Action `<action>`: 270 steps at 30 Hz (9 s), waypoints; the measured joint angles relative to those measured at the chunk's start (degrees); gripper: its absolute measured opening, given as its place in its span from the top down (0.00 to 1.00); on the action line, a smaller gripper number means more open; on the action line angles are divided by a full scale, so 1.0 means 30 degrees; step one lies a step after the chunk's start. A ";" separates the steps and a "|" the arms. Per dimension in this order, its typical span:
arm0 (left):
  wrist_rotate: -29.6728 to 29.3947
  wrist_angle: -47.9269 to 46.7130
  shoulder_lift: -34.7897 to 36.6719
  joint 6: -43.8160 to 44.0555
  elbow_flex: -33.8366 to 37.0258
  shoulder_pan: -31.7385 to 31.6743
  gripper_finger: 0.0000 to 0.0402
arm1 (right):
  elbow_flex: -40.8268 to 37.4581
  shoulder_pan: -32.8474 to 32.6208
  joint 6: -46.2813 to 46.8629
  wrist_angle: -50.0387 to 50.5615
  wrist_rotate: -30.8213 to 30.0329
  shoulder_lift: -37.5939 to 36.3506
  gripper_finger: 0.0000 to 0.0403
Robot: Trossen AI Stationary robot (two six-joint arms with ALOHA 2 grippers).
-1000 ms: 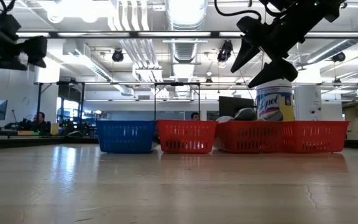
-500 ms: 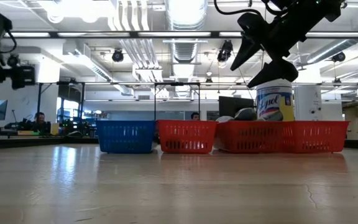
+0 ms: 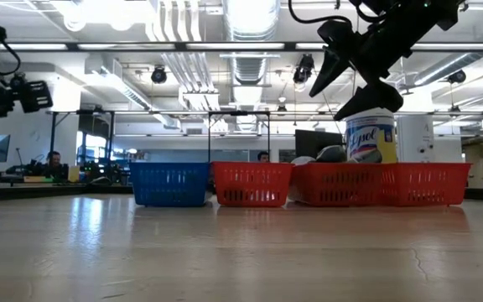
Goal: Pick & Place Travel size toiletries
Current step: Return to Home Position
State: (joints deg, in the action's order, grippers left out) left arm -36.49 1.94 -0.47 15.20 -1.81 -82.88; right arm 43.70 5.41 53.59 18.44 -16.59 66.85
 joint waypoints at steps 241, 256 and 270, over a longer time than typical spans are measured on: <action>-0.0061 -0.0149 -0.0218 0.0000 0.0075 0.0110 0.29 | -1.4382 2.3962 -1.5564 -0.8213 0.6019 -2.1857 0.10; -0.0063 -0.0149 -0.0217 0.0000 0.0082 0.0108 0.29 | -1.4382 2.3962 -1.5564 -0.8219 0.6023 -2.1857 0.10; -0.0060 -0.0146 -0.0219 0.0006 0.0080 0.0111 0.29 | -1.4382 2.3962 -1.5564 -0.8215 0.6023 -2.1857 0.10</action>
State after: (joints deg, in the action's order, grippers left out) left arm -36.67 1.51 -1.12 15.22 -1.57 -82.55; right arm 0.56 77.30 6.90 -6.20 1.48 1.28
